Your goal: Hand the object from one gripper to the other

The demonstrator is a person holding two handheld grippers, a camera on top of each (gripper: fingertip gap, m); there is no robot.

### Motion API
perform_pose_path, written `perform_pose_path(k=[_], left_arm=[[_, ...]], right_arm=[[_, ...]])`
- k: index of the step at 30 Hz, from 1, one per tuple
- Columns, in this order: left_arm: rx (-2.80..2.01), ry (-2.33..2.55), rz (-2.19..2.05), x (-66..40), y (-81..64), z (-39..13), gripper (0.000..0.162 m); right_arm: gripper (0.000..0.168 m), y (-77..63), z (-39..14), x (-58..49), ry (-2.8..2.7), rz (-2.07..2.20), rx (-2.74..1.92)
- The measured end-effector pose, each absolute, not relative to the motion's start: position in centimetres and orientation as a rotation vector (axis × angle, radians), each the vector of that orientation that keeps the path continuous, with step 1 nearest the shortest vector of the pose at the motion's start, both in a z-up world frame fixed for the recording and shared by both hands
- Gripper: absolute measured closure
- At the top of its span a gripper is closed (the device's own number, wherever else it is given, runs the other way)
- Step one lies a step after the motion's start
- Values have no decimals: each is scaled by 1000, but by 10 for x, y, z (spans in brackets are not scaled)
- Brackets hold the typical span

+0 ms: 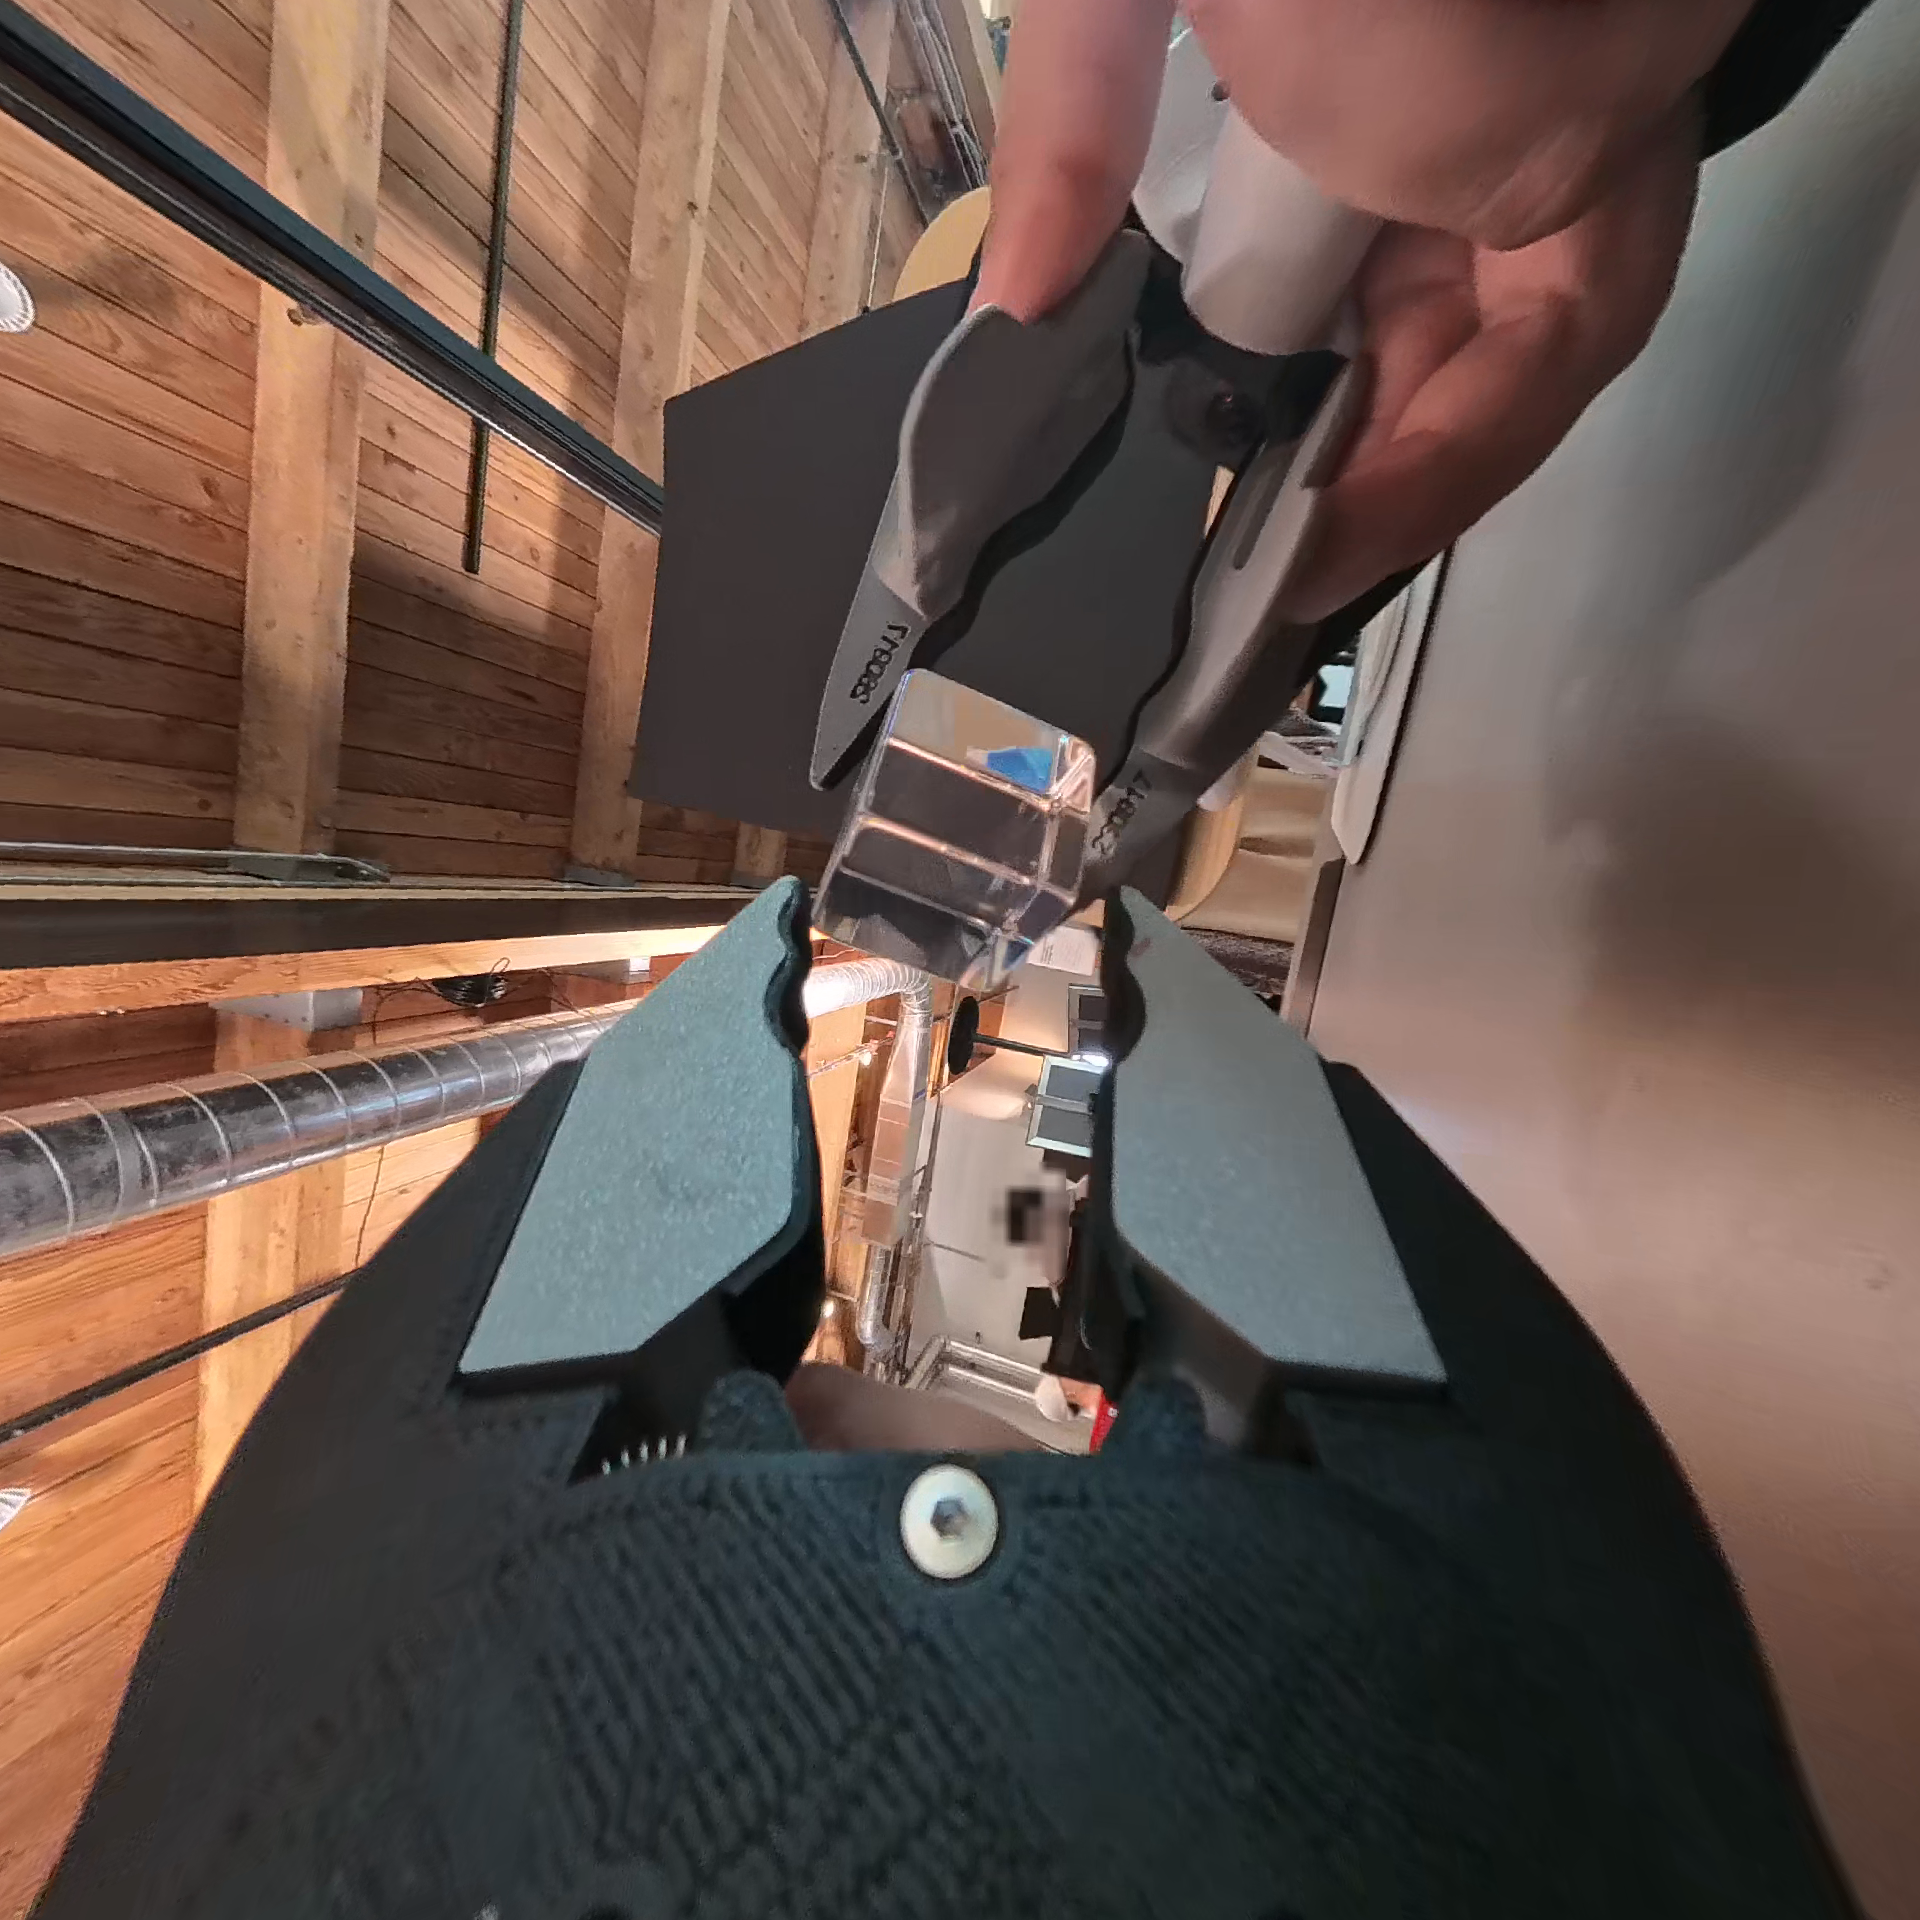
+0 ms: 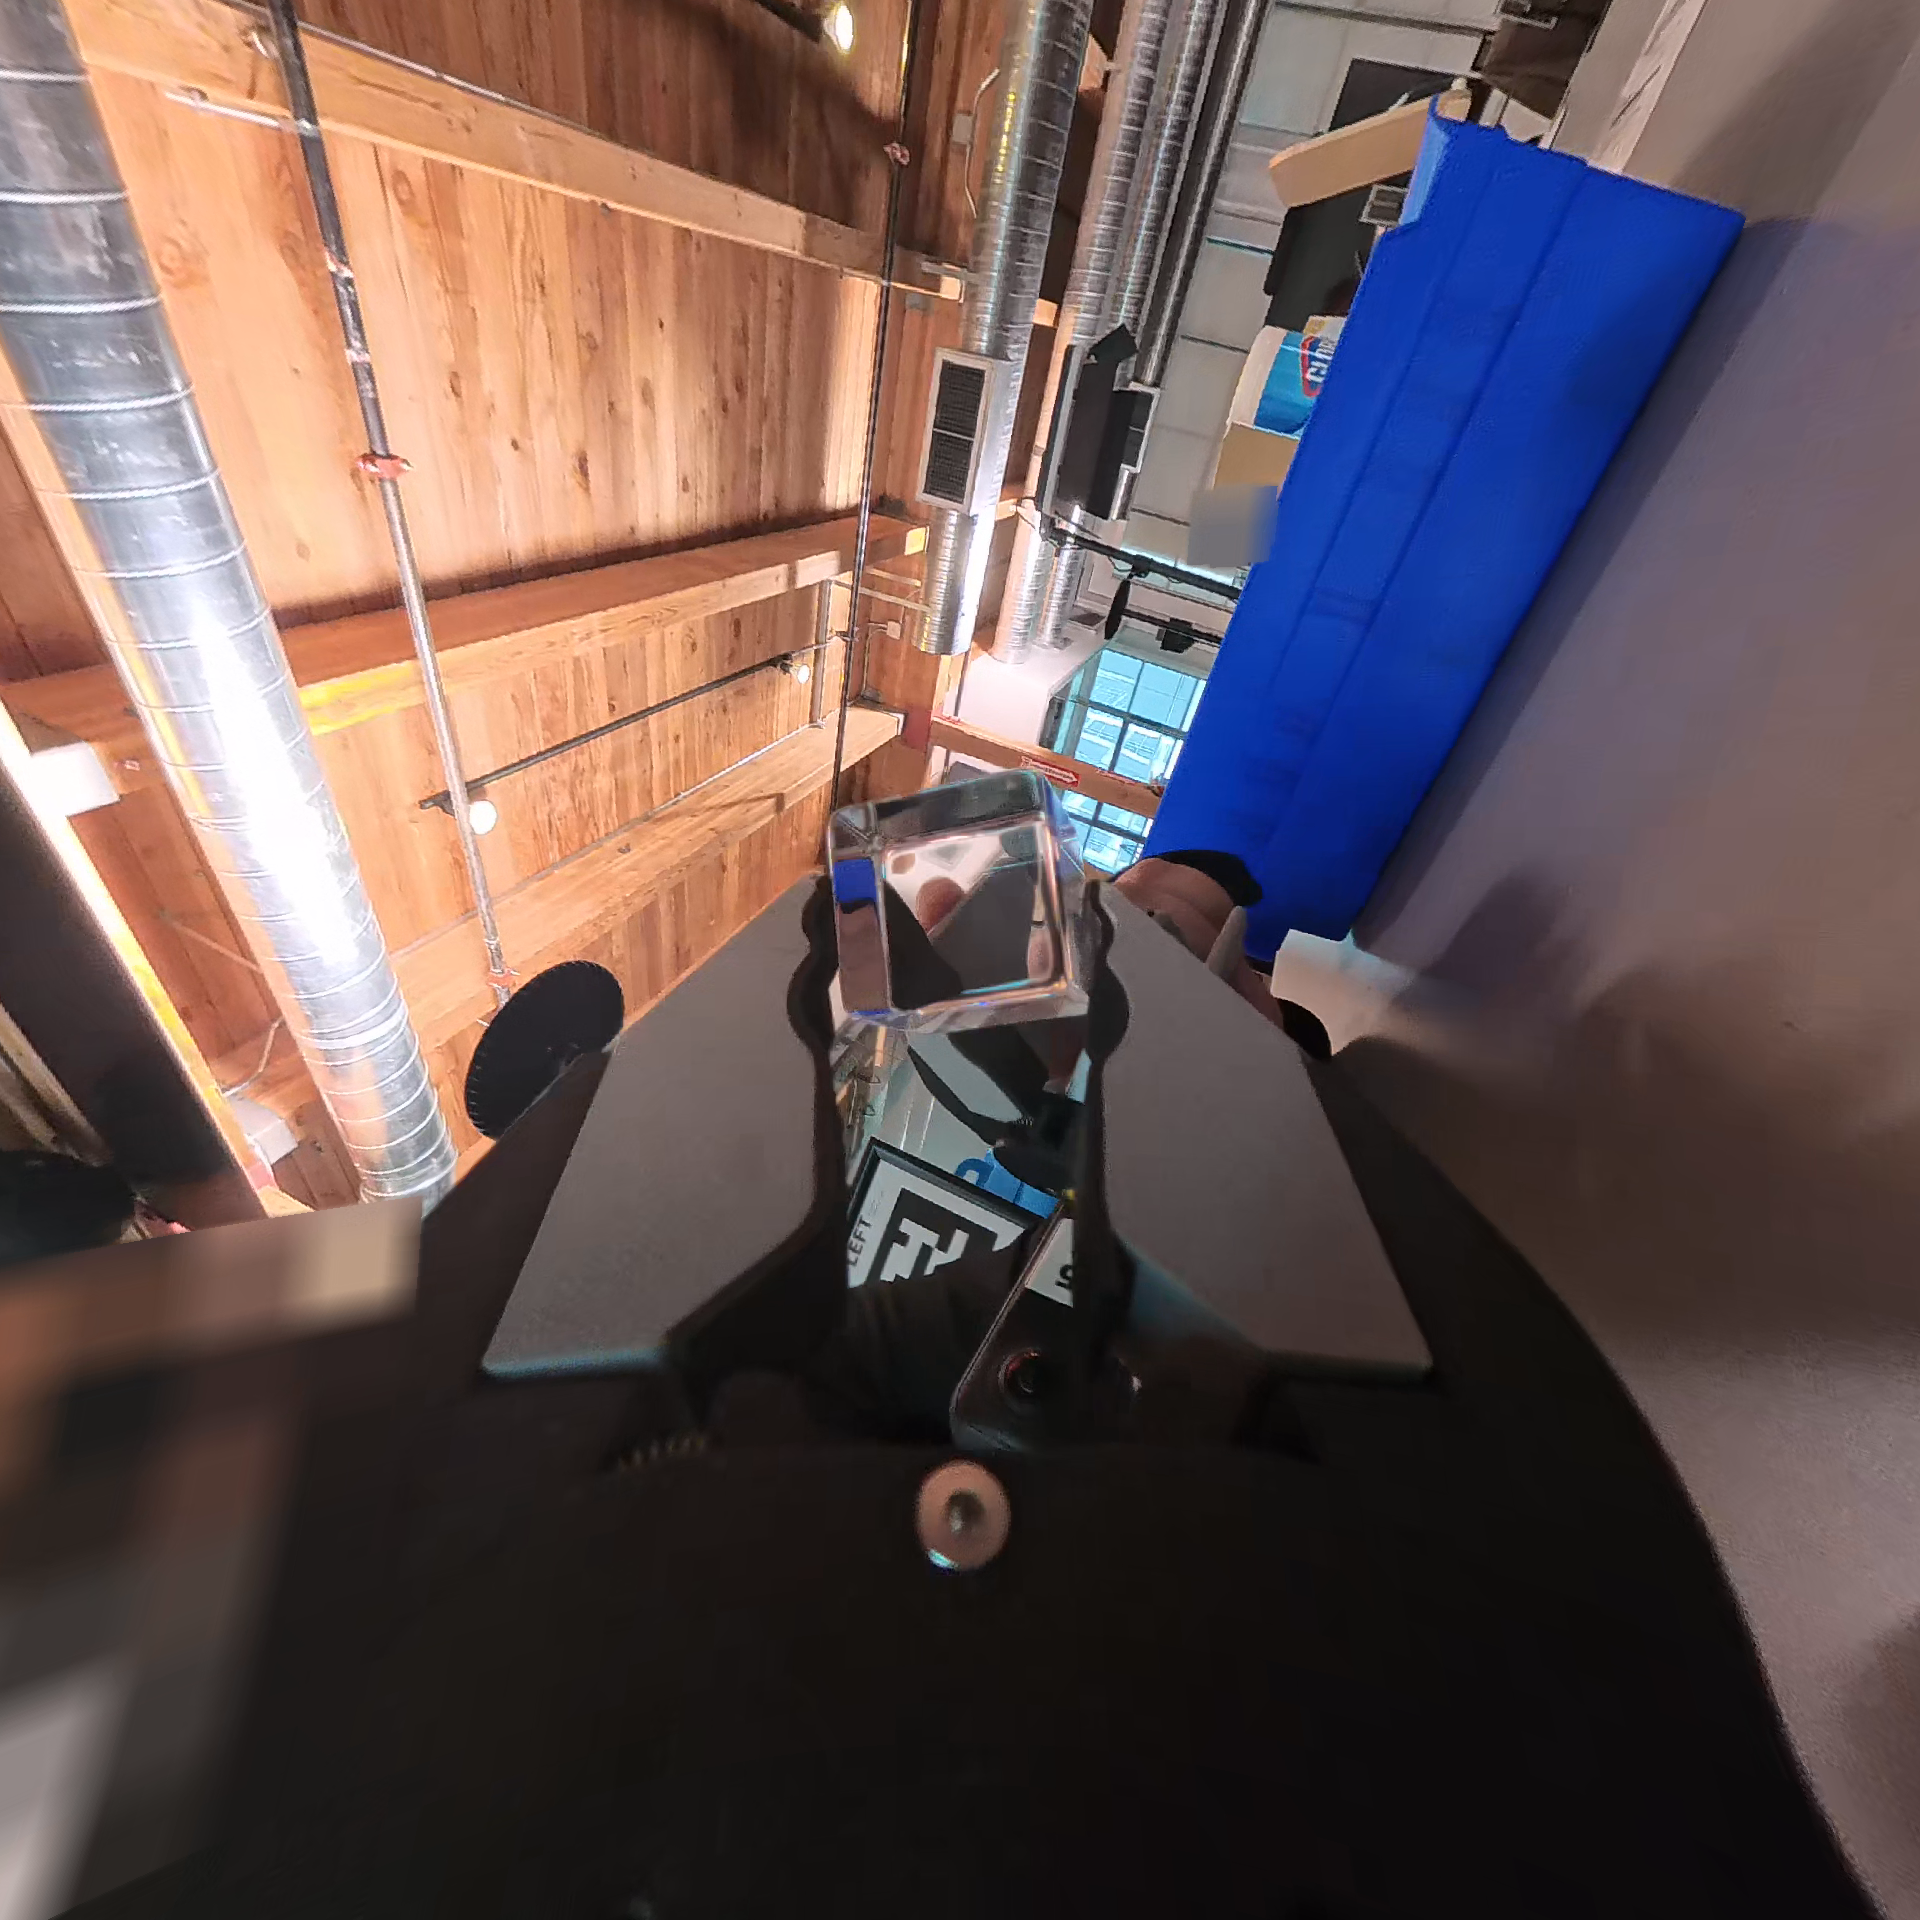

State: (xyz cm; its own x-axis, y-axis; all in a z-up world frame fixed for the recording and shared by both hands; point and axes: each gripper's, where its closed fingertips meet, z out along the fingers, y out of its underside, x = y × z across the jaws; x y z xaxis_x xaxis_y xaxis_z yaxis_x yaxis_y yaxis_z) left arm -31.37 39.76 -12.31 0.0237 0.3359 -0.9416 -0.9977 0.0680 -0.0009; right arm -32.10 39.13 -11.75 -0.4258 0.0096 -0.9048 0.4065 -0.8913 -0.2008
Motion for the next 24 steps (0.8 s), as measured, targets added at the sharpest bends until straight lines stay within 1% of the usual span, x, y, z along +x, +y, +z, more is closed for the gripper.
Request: perform_pose_path(k=[1, 9, 14, 20, 24], left_arm=[[-915, 983, 1289, -313, 398, -124, 108], [-915, 1032, 1308, -312, 399, -131, 109], [-993, 1084, 1298, -314, 401, -139, 114], [-1243, 980, 981, -326, 406, -149, 117], [-1300, 898, 811, -329, 403, -145, 117]], right_arm=[[125, 392, -118, -321, 582, -2392, 1530], [125, 389, -124, -322, 623, -2353, 1588], [125, 390, -134, -323, 709, -2310, 1691], [122, 384, -144, -326, 1019, -2247, 1888], [121, 389, -142, -327, 1231, -2255, 2004]])
